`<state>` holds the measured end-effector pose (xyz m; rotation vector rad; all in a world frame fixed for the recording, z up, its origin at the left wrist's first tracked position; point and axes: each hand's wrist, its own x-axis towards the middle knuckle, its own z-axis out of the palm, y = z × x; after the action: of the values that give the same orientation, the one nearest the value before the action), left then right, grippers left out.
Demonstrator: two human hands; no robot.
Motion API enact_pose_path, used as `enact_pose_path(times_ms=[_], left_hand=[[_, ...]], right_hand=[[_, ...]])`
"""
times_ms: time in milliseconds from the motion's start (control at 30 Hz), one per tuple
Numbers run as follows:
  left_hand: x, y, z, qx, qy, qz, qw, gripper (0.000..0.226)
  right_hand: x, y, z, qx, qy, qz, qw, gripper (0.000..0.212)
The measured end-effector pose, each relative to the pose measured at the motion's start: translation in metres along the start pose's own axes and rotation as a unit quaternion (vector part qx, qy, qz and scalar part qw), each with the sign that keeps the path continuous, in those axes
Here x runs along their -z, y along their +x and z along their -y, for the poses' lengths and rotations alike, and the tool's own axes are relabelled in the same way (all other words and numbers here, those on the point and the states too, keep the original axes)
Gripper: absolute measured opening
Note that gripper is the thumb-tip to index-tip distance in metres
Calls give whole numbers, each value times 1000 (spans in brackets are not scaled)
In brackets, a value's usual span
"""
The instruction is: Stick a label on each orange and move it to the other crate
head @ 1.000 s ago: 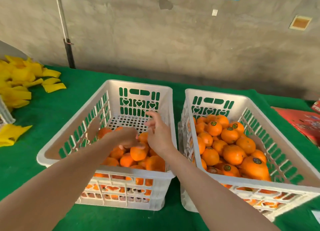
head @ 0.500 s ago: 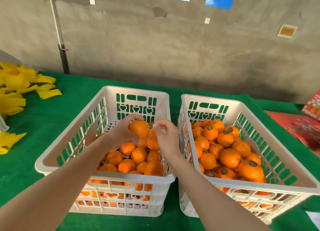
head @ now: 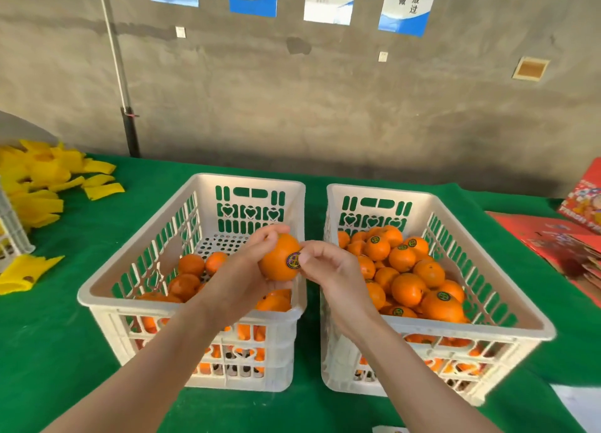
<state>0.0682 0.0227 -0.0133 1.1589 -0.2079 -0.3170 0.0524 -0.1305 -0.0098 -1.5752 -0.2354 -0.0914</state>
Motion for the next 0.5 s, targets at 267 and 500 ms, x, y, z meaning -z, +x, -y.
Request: enact_pose_path(times_ms=[267, 500], left_hand=[[-50, -2, 15, 8, 46, -17, 999, 33], [-73, 2, 28, 24, -2, -21, 999, 29]], right_hand=[[37, -28, 9, 79, -145, -23, 986, 21], [53, -41, 3, 176, -243, -72, 951, 8]])
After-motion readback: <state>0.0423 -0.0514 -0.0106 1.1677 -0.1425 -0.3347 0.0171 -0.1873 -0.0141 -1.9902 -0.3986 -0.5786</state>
